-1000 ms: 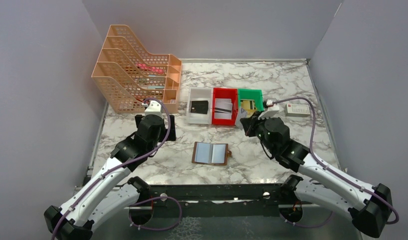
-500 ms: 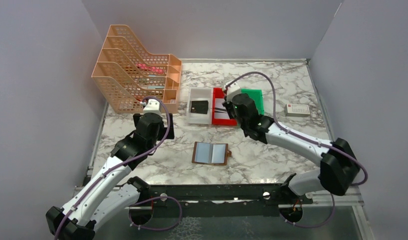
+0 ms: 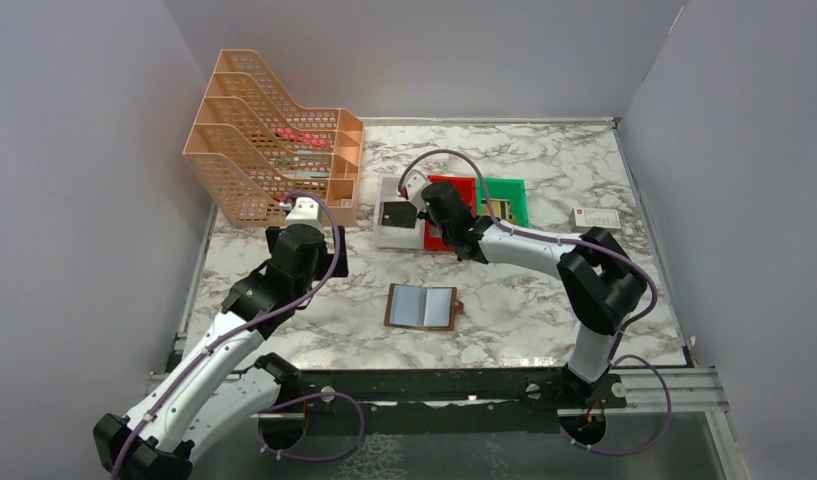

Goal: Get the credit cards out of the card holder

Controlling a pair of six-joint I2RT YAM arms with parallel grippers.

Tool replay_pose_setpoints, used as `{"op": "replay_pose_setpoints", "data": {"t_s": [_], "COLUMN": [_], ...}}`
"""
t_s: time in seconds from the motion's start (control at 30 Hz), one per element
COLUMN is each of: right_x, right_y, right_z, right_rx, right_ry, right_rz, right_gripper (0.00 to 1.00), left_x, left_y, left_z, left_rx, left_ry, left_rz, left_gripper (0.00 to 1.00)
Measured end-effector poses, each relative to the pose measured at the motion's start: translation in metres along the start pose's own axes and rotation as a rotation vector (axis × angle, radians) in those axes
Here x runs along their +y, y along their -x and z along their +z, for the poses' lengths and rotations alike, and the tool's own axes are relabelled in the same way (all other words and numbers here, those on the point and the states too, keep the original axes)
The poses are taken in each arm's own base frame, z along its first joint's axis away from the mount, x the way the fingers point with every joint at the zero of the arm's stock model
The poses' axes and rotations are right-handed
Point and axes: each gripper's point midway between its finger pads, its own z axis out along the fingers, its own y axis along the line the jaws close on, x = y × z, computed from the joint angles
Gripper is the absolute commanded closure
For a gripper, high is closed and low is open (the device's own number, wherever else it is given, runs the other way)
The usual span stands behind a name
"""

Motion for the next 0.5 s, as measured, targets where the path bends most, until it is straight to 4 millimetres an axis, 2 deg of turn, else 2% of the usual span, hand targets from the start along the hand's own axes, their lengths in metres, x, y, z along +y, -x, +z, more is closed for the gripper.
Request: {"op": "replay_pose_setpoints", "data": {"t_s": [0.13, 0.5], "right_x": [0.002, -0.013], "right_y": [-0.006, -0.01], "right_z": [0.007, 0.028], "right_rx": [0.017, 0.015], "right_ry": [0.003, -0.012], "right_rz": [-0.089, -0.21], "right_gripper": [0.98, 0.94], "left_x": [-0.001, -0.001], "left_y": [0.0, 0.0], "left_z": [0.0, 0.0], "left_rx": [0.001, 0.005], "left_ry": [-0.005, -0.015], "left_rz": [0.001, 0.006], "left_gripper": [0.01, 0.01]}}
